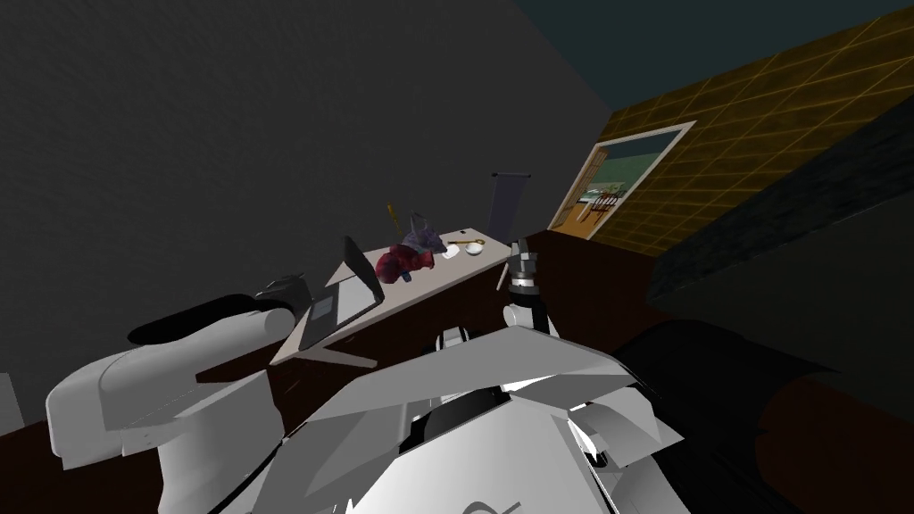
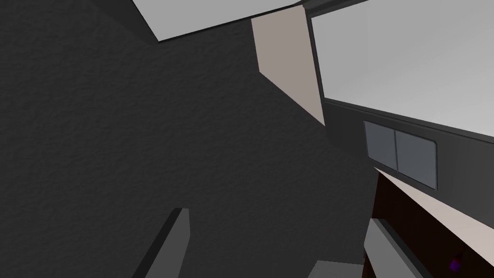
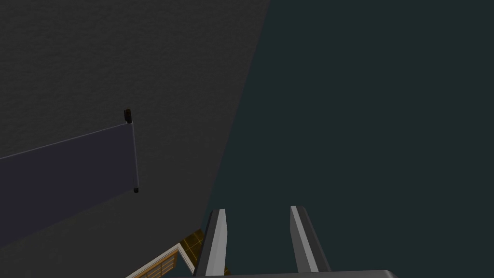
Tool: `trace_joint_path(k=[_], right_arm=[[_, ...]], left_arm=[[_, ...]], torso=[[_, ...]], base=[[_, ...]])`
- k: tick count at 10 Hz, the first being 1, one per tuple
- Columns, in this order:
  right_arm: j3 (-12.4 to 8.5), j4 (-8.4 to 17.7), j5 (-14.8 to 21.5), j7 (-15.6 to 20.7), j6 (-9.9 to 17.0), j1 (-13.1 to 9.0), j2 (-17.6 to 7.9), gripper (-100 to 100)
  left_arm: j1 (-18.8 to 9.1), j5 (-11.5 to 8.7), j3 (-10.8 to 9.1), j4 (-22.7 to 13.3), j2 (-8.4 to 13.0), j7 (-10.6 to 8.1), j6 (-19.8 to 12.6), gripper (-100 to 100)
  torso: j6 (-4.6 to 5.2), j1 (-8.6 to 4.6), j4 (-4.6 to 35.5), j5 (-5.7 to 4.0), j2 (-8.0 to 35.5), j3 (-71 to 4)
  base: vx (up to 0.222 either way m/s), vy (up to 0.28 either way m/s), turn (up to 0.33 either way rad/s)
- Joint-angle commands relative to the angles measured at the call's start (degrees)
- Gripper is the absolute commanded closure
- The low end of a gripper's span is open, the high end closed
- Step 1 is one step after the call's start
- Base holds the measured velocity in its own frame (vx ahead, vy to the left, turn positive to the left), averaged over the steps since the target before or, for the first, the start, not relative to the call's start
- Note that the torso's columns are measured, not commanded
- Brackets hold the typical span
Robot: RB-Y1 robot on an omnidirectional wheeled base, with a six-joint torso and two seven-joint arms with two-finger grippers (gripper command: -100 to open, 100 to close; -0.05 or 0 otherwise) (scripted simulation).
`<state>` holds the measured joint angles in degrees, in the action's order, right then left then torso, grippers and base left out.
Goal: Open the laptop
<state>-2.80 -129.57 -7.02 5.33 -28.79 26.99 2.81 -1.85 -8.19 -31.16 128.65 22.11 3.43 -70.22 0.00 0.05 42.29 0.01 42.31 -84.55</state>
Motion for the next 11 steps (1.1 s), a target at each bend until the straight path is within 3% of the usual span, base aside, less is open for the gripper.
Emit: trace_joint_path(k=[1, 8, 9, 11], right_arm=[[0.0, 0.0, 0.0, 0.0, 0.0, 0.0, 0.0, 0], [0.0, 0.0, 0.0, 0.0, 0.0, 0.0, 0.0, 0], [0.0, 0.0, 0.0, 0.0, 0.0, 0.0, 0.0, 0], [0.0, 0.0, 0.0, 0.0, 0.0, 0.0, 0.0, 0]], left_arm=[[0.8, 1.7, -0.68, 1.7, 1.2, 0.94, -2.0, -100], [2.6, 6.8, -2.97, 6.1, 5.2, 3.87, -8.0, -100], [2.7, 6.6, -2.58, 6.2, 4.5, 3.48, -7.5, -100], [1.0, 8.4, -3.5, 2.0, 5.7, 3.01, -6.3, -100]], torso=[[0.0, -0.12, 0.0, -0.02, -0.1, 0.0], [0.01, -0.09, 0.0, -0.03, 0.0, 0.0], [0.0, -0.08, 0.0, -0.02, 0.0, 0.0], [0.02, 0.43, 0.1, 0.14, 0.3, 0.2]], base=[[0.116, -0.176, 0.016], [0.121, -0.175, 0.017], [0.051, -0.092, 0.011], [-0.072, 0.0, -0.23]])
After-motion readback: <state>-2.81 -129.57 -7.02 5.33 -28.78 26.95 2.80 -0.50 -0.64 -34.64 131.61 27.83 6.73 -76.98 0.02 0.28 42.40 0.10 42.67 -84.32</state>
